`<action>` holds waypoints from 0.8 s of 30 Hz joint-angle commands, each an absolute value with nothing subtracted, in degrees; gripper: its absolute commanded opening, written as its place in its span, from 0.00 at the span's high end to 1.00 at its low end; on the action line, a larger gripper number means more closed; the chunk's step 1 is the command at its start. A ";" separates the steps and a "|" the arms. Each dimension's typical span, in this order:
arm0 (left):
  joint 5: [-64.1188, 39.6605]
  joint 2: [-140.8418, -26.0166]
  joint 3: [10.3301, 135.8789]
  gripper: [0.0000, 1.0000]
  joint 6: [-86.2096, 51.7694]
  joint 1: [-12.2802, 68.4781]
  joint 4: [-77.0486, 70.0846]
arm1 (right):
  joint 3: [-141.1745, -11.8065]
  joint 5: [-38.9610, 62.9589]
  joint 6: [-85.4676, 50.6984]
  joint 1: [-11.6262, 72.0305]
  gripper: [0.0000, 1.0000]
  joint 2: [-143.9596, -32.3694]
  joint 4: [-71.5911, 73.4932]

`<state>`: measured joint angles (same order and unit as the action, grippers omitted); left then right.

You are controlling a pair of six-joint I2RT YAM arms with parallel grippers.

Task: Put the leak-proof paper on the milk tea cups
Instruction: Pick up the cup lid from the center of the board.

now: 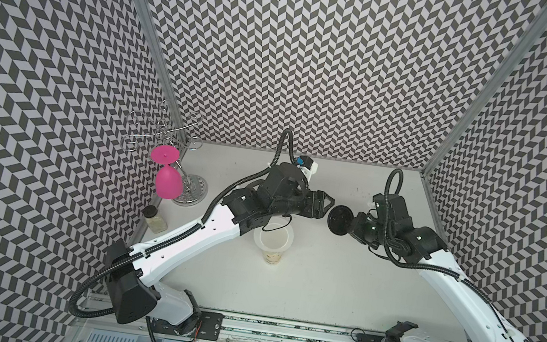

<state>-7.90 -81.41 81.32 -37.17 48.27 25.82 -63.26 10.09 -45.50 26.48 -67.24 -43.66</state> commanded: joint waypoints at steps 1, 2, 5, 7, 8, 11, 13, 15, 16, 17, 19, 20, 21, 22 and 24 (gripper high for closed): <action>-9.50 -83.06 84.12 0.25 -39.03 48.49 28.69 | -66.29 10.44 -45.59 27.35 0.90 -68.91 -42.32; -10.02 -83.66 84.45 0.25 -38.94 48.49 28.87 | -67.00 10.21 -45.62 27.78 0.90 -69.52 -42.28; -10.72 -85.84 86.07 0.24 -38.01 48.36 30.53 | -69.11 9.74 -46.03 29.53 0.90 -71.31 -42.06; -10.05 -87.47 87.56 0.24 -37.45 47.84 33.46 | -69.99 9.57 -46.44 30.46 0.90 -71.76 -41.54; -9.64 -88.00 87.96 0.26 -37.49 47.46 34.70 | -70.18 9.50 -46.64 30.78 0.90 -71.81 -41.41; -10.72 -88.32 87.14 0.34 -37.86 45.61 35.21 | -70.40 9.50 -46.85 31.67 0.90 -72.03 -41.14; -12.29 -88.18 86.34 0.40 -37.80 44.77 34.22 | -70.39 9.60 -46.85 32.07 0.90 -72.07 -41.05; -13.42 -88.45 86.47 0.44 -37.23 44.70 33.67 | -70.49 9.49 -46.93 32.43 0.90 -72.24 -40.96; -14.11 -88.77 86.65 0.46 -36.99 44.71 33.58 | -70.57 9.52 -47.01 32.58 0.90 -72.46 -40.96; -14.62 -88.97 86.71 0.47 -36.85 44.70 33.56 | -70.65 9.53 -47.10 32.65 0.90 -72.73 -40.95; -15.07 -89.42 86.72 0.51 -36.55 44.74 33.74 | -71.08 9.51 -47.32 32.91 0.90 -73.35 -41.13; -15.03 -89.49 86.59 0.51 -36.52 44.74 33.80 | -71.27 9.31 -47.49 33.04 0.90 -73.60 -41.14; -14.95 -89.71 86.44 0.52 -36.48 44.74 33.90 | -71.44 9.16 -47.76 33.18 0.90 -73.74 -41.01; -14.90 -89.81 86.32 0.52 -36.47 44.73 34.00 | -71.47 9.19 -47.94 33.30 0.90 -73.89 -40.75; -14.77 -90.00 86.22 0.52 -36.58 44.74 34.27 | -71.65 9.28 -48.07 33.48 0.90 -74.13 -40.28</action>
